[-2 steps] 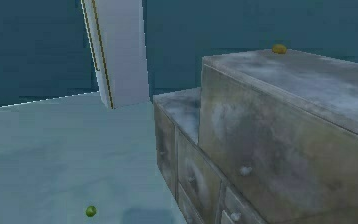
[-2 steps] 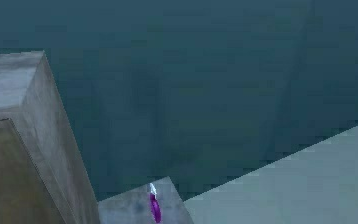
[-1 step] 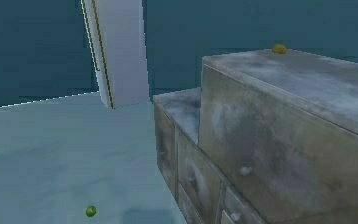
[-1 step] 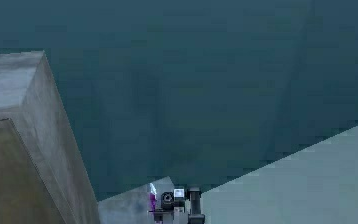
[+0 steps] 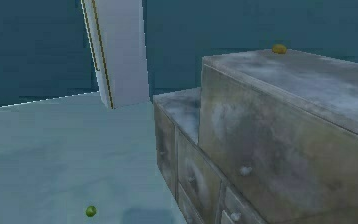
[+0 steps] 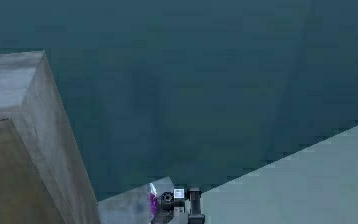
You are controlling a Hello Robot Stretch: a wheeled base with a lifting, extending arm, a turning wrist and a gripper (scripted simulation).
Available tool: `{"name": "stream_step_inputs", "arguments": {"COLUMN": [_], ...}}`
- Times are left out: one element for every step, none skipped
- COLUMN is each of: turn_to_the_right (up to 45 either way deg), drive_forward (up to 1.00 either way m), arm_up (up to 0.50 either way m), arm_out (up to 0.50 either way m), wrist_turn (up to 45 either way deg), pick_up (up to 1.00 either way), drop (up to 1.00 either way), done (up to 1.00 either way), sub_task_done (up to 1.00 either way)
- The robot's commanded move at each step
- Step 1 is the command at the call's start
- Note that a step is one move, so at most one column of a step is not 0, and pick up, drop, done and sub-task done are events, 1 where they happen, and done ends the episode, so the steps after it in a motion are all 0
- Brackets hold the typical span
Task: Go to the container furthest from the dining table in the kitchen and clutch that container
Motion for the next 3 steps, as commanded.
{"name": "stream_step_inputs", "arguments": {"turn_to_the_right": [0.0,0.0,0.0], "drive_forward": [0.00,0.00,0.00], "arm_up": [0.00,0.00,0.00], "arm_out": [0.00,0.00,0.00], "wrist_turn": [45.0,45.0,21.0], "pick_up": [0.00,0.00,0.00], "drop": [0.00,0.00,0.00], "done": [0.00,0.00,0.00], "sub_task_done": [0.00,0.00,0.00]}}
